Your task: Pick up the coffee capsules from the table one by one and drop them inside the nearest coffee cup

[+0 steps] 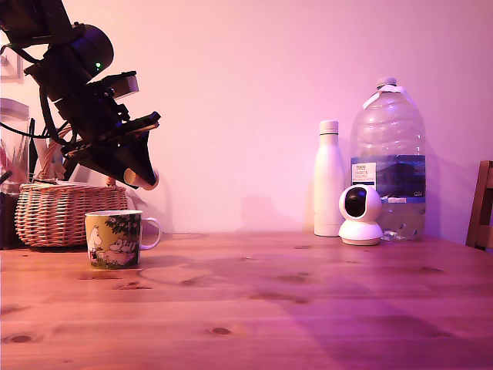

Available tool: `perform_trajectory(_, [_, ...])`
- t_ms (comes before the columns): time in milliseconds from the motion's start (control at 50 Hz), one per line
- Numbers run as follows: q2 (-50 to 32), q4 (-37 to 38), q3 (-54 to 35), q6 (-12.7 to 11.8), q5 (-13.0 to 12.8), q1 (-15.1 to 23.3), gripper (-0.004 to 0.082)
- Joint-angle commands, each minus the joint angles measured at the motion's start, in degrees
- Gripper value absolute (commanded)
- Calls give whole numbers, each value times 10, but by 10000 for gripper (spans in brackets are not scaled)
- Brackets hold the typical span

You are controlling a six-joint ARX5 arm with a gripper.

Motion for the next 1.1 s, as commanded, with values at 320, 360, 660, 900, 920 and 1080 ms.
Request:
perform_trajectory(320, [-7,17,-5,-3,-2,0,221])
perform_trajectory(360, [-7,17,-5,-3,-2,0,221])
perform_trajectory(660, [-26,-26,-5,12,-2,34,221])
perform_trajectory(900, [-35,-44,-6,19,-2,67,221])
perform_trajectory(920, [-36,-45,-6,19,-2,69,221])
perform_trajectory(1080, [-36,-47,-6,32,-2,79,221])
